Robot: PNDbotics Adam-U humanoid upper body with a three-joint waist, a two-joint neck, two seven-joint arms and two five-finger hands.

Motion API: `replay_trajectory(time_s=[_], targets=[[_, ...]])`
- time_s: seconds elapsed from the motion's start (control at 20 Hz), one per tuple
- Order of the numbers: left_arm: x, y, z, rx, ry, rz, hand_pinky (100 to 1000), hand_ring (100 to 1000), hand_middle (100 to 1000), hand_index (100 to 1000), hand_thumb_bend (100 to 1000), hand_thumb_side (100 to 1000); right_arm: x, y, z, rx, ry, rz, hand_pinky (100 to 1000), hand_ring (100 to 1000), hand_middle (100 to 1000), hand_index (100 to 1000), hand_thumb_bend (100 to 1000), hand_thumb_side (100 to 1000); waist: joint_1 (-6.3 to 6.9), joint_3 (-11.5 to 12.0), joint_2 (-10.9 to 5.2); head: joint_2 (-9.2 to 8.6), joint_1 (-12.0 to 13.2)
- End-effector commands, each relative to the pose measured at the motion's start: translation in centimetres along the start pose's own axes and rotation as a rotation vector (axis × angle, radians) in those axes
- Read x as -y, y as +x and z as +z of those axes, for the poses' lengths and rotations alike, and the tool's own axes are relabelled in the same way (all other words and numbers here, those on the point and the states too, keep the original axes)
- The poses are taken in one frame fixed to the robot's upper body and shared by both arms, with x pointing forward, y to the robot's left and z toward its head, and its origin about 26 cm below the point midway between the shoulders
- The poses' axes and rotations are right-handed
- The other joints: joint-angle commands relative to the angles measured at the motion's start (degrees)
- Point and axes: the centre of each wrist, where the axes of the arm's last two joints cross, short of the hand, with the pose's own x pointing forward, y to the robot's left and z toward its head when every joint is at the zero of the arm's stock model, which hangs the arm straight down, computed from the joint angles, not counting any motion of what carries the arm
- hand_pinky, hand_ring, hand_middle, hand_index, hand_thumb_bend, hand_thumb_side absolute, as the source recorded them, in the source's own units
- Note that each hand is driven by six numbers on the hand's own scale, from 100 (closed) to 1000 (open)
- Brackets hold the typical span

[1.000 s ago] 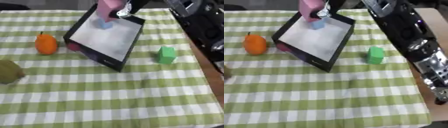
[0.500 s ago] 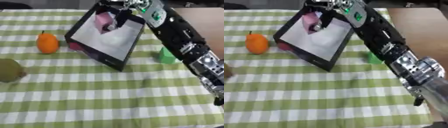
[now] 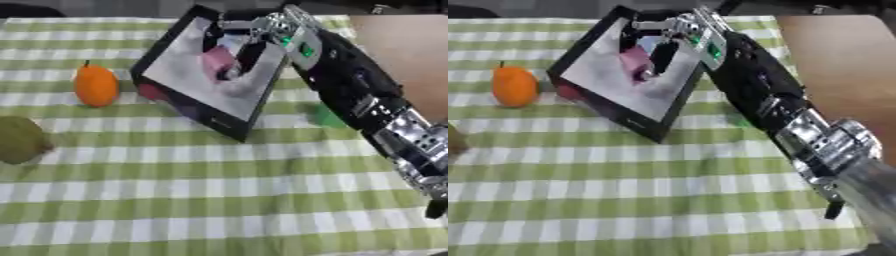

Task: Pick up objects on the table and place them in the box.

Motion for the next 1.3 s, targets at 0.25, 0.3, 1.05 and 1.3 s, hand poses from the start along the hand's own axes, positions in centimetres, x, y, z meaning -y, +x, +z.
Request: replay_trajectory(time_s=[0.25,0.3,1.05,1.3], targets=[[-0.3,0.5,-0.4,0.022,-0.007,-0.009,891,817,731,806,369,804,1.9,-0.4,1.5,-0.022,-0.022,0.060,950,897,849,897,566,228,-0.65,-0.31,-1.53,-0.11,-0.13],[-0.3,0.5,-0.4,0.022,-0.007,-0.009,891,817,732,806,369,804,2.1,-0.4,1.8,-0.020,-0.030,0.056,950,898,849,898,567,227,-0.66,-0.37,-1.56,-0.11,-0.12],[-0.9,0.5,-0.5,0.026,0.014,-0.028,893,819,732,806,368,804,4.8,-3.2,15.3,-0.149,-0.094,-0.027,937,873,831,886,552,231,-1.15,-2.79,-1.79,-0.11,1.35],[-0.7,0.8,-0.7,0.036,0.012,-0.028,892,819,731,805,369,798,3.0,-4.2,19.9,-0.245,-0.048,-0.057,931,874,831,883,554,255,-1.34,-3.63,-1.59,-0.11,1.53]])
